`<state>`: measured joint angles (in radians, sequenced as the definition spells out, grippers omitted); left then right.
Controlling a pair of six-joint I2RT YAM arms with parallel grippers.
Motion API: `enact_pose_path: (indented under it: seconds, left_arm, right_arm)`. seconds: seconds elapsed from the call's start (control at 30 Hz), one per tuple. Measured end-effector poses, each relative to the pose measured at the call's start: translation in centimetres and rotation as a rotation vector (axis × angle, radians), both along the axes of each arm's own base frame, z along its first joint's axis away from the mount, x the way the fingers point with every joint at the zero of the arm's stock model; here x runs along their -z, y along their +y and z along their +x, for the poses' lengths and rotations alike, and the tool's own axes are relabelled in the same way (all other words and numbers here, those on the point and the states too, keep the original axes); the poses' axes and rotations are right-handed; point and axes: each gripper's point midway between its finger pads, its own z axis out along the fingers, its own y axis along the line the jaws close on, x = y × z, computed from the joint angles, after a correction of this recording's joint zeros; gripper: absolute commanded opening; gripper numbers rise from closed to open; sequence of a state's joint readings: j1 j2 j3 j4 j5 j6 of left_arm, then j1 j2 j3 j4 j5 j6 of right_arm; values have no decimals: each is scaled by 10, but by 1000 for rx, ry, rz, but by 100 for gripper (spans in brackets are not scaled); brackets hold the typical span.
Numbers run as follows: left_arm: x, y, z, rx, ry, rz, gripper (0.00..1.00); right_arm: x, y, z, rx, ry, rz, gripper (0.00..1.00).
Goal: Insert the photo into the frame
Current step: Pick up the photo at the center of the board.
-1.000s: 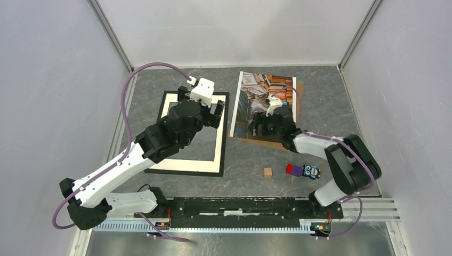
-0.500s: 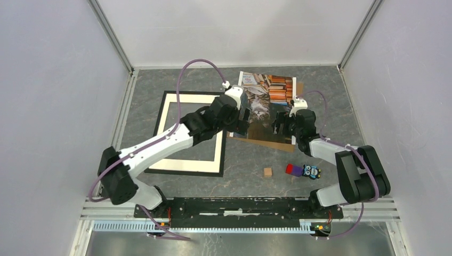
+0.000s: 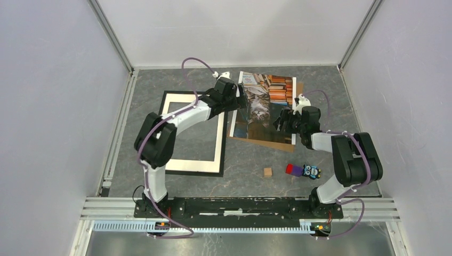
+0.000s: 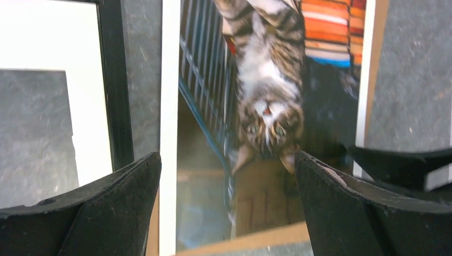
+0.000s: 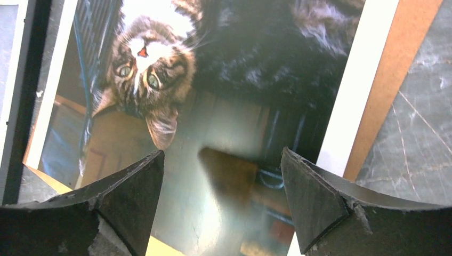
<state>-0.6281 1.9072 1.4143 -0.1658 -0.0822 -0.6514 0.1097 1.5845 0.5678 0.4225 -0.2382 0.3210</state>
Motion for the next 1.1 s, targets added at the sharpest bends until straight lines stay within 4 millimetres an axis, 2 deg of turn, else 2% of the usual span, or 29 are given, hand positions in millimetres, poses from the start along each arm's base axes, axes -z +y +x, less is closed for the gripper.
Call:
enact_pose_path:
  seconds: [0.17, 0.3, 0.4, 0.63, 0.87, 1.1]
  left_arm:
    - [31, -12, 35, -34, 16, 1, 100]
    - [46, -24, 57, -45, 8, 5, 100]
    - [55, -24, 67, -71, 0, 24, 100]
    - [61, -16, 81, -130, -19, 62, 100]
    - [75, -17, 85, -127, 45, -2, 100]
    - [72, -17, 91, -130, 77, -74, 100]
  right_arm:
    - [-1, 3, 11, -21, -2, 46, 85]
    - [-2, 4, 11, -29, -2, 61, 85]
    - [-2, 4, 11, -32, -2, 67, 85]
    - [-2, 4, 11, -35, -2, 72, 84]
    - [-2, 4, 11, -35, -2, 75, 84]
    - [-2, 4, 11, -36, -2, 77, 84]
